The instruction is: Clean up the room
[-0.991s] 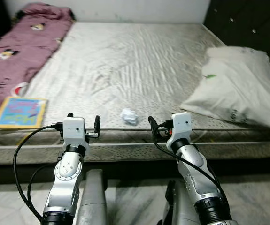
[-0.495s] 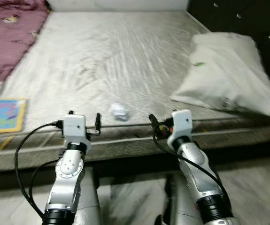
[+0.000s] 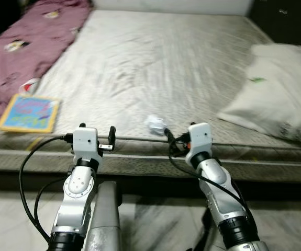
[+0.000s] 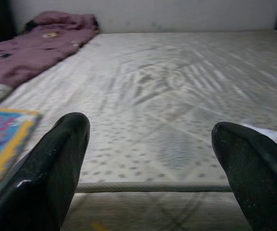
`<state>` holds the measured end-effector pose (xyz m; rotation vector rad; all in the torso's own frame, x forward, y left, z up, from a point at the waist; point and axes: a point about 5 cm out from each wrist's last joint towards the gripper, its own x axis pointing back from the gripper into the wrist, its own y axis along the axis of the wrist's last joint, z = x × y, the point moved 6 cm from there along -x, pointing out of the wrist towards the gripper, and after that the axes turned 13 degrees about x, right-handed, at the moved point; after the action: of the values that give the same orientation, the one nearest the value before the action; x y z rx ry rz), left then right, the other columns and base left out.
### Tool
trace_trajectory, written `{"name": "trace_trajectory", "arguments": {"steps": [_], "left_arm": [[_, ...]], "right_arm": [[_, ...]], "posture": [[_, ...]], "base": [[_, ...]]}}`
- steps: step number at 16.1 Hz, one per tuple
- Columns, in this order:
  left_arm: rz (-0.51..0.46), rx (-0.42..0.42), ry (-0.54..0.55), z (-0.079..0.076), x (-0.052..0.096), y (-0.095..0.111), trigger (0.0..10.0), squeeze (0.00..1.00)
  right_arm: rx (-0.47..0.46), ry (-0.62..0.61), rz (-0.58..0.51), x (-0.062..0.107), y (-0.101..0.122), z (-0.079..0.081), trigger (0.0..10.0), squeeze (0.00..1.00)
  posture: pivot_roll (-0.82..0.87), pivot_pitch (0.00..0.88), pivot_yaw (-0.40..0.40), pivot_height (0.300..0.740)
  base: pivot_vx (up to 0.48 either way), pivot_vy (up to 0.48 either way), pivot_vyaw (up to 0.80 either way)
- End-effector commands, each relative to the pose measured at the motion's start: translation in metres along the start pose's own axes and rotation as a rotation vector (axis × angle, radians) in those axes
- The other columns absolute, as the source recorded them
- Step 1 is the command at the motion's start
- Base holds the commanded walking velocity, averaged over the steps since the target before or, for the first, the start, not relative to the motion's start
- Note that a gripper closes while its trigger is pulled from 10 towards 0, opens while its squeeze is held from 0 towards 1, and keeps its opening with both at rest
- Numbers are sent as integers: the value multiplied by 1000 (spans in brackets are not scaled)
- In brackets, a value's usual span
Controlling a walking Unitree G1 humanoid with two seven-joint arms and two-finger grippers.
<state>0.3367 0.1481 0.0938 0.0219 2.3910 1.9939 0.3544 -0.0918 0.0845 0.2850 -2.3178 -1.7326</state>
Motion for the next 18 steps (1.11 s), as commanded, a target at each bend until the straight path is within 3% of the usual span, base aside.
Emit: {"name": "trace_trajectory", "arguments": {"steps": [1,5,15,18], "left_arm": [[-2,-2,1,3,-1,2,10000,0],[-2,1,-5,2,-2,2,10000,0],[2,4,-17,0,-1,0,10000,0],[11,8,-26,-2,-2,-1,10000,0]], "right_arm": [[3,13,-25,-3,7,4,10000,0],[2,11,-19,-3,6,3,10000,0],[12,14,-17,-4,5,4,10000,0],[10,13,-15,-4,4,4,10000,0]], "posture": [[77,0,-26,504],[78,0,-27,504],[79,0,-27,504],[78,0,-26,504]], "base": [[0,0,781],[0,0,0],[357,0,0],[90,0,0]]}}
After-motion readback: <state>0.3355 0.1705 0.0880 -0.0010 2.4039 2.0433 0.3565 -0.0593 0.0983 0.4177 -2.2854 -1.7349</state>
